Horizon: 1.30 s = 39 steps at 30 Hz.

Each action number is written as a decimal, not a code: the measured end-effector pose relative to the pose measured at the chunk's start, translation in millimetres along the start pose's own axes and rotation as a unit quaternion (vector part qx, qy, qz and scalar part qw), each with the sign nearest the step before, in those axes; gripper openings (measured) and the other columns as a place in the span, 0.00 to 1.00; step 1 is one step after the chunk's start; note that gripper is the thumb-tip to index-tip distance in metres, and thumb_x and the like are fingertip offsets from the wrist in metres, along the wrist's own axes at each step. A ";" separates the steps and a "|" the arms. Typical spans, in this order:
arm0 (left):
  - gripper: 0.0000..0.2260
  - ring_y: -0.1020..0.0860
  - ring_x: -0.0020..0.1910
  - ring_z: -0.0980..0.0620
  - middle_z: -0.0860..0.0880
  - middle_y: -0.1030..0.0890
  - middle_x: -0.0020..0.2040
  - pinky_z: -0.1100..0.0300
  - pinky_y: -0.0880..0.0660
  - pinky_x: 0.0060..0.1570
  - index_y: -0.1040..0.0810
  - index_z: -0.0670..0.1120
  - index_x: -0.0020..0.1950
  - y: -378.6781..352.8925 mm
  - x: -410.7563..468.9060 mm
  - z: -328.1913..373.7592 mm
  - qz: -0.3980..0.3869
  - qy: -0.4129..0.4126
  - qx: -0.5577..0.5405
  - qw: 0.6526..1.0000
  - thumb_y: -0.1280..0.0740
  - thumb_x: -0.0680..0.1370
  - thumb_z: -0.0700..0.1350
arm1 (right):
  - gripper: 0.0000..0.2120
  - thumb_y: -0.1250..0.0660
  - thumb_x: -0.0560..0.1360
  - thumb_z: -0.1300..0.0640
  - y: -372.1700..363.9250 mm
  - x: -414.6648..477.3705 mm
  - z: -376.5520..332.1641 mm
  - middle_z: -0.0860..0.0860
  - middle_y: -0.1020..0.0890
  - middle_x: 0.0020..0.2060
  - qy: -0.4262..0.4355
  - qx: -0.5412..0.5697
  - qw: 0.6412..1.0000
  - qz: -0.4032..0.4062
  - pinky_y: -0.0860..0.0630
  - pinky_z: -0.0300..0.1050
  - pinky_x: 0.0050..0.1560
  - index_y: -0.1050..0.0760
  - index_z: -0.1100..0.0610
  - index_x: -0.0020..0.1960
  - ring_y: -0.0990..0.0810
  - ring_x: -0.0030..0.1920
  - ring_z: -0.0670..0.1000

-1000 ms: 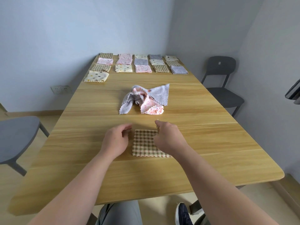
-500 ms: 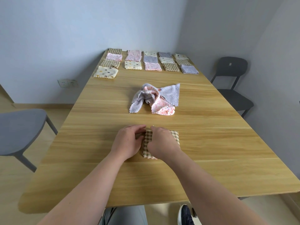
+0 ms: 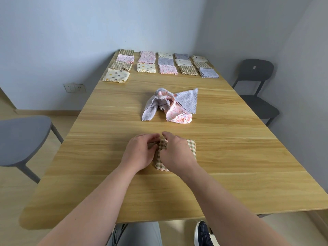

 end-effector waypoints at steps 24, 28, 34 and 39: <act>0.23 0.44 0.80 0.54 0.65 0.45 0.80 0.51 0.48 0.78 0.35 0.64 0.77 -6.9 -14.8 24.5 -0.118 -0.092 0.174 0.973 0.38 0.82 0.58 | 0.14 0.35 0.76 0.66 24.1 -14.6 70.4 0.52 0.16 0.57 0.072 -0.047 0.983 0.163 0.23 0.48 0.62 0.17 0.59 0.58 0.20 0.59 0.56; 0.23 0.50 0.81 0.58 0.64 0.48 0.81 0.53 0.53 0.79 0.38 0.60 0.80 -11.6 -16.7 28.9 -0.141 -0.116 0.226 0.957 0.44 0.83 0.56 | 0.14 0.35 0.79 0.62 16.2 -15.7 83.5 0.52 0.19 0.66 0.075 -0.068 0.988 0.119 0.28 0.52 0.70 0.18 0.58 0.63 0.25 0.68 0.55; 0.38 0.57 0.82 0.55 0.59 0.49 0.82 0.51 0.61 0.80 0.48 0.55 0.83 -19.8 -19.3 30.0 -0.151 -0.130 0.341 0.919 0.66 0.73 0.59 | 0.20 0.43 0.85 0.52 10.4 -22.2 94.6 0.47 0.33 0.77 0.070 -0.125 0.989 0.041 0.40 0.54 0.77 0.31 0.52 0.76 0.40 0.79 0.52; 0.37 0.58 0.82 0.55 0.54 0.53 0.83 0.49 0.62 0.80 0.48 0.50 0.83 -18.2 -17.4 31.1 -0.138 -0.142 0.353 0.915 0.64 0.75 0.60 | 0.23 0.50 0.86 0.48 8.7 -24.1 97.4 0.44 0.45 0.81 0.061 -0.155 0.986 -0.026 0.52 0.48 0.79 0.42 0.49 0.81 0.53 0.82 0.49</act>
Point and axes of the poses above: each hand's wrist, its own x-axis towards the middle knuckle, its own y-axis out of the back of the hand, z = x × y, the point moved 5 cm from there along x, towards the middle knuckle
